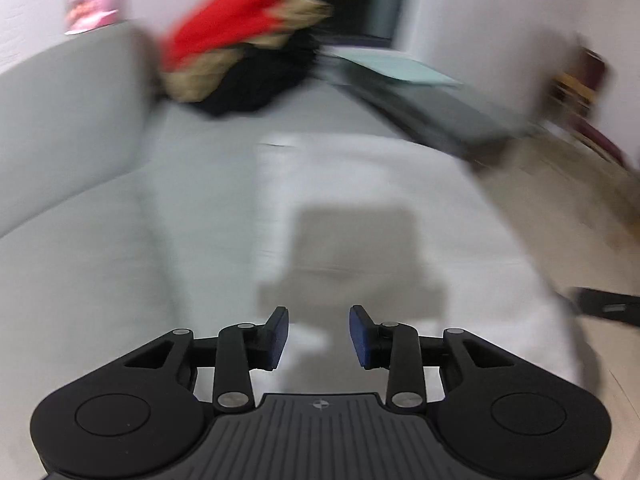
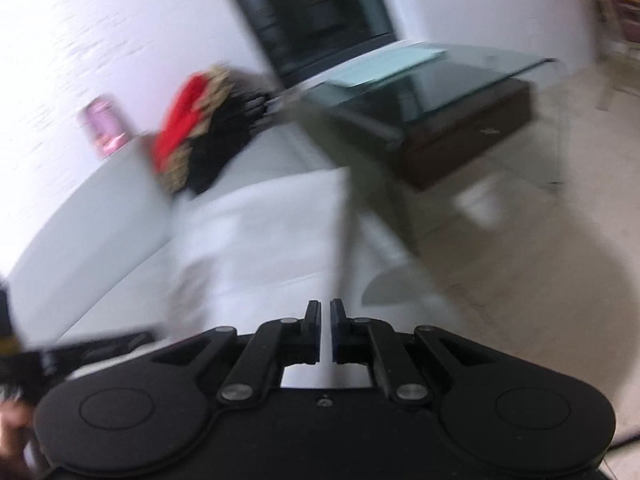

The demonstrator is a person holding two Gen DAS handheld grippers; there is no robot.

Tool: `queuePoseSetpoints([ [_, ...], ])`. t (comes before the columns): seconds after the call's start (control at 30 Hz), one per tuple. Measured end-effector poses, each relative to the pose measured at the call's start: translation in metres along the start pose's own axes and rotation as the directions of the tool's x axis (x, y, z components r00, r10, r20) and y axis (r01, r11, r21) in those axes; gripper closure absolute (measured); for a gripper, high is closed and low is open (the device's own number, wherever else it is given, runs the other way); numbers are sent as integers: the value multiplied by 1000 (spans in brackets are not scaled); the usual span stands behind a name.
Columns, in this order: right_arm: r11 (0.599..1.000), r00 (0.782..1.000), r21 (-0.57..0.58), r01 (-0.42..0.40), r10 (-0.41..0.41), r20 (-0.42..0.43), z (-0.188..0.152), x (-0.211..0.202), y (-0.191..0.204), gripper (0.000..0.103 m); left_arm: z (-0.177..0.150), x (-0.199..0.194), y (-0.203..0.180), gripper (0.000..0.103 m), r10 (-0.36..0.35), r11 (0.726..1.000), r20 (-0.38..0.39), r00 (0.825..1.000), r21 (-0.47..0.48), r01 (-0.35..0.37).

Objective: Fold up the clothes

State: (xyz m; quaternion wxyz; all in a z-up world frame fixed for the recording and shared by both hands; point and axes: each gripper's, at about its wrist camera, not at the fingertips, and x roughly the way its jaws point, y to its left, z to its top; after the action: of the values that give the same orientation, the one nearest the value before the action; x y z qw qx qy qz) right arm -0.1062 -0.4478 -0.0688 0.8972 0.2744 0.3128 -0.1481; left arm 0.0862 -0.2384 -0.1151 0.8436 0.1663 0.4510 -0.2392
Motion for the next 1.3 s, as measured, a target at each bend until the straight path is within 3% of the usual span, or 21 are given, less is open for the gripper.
queuePoseSetpoints([
  [0.1,996,997,-89,-19,12,-74,-14,14,22,97,-8,-14,-11,65,-27,999,10,1000,35,26],
  [0.17,988,988,-141,60,-79,-129,-29,25,24,100,-13,-23,-19,65,-45,997,16,999,58,44],
  [0.27,986,979,-131,105,-126,-158,-34,11,25,101,-20,-36,-31,64,-72,993,24,997,93,70],
  [0.33,985,976,-122,120,-139,-167,-33,-3,30,89,-25,-46,-38,54,-88,990,32,996,115,84],
  [0.43,989,985,-125,84,-101,-138,-23,-30,48,46,-31,-87,-44,29,-95,990,97,991,110,84],
  [0.47,990,987,-124,67,-84,-134,-20,-40,53,38,-33,-101,-44,23,-102,990,118,988,107,89],
  [0.57,990,989,-130,49,-66,-128,-11,-67,66,25,-37,-141,-46,11,-123,989,178,976,99,106],
  [0.67,987,989,-146,70,-87,-116,-2,-91,78,20,-32,-159,-45,0,-139,988,195,971,99,121],
  [0.87,984,991,-156,89,-104,-90,11,-129,96,0,-31,-183,-46,0,-116,991,182,976,87,102],
  [1.07,968,986,-208,140,-155,-58,16,-150,105,0,-36,-199,-49,0,-68,996,145,987,72,58],
  [1.3,968,982,-193,163,-178,-65,18,-154,102,0,-45,-205,-57,0,-62,995,140,988,89,50],
])
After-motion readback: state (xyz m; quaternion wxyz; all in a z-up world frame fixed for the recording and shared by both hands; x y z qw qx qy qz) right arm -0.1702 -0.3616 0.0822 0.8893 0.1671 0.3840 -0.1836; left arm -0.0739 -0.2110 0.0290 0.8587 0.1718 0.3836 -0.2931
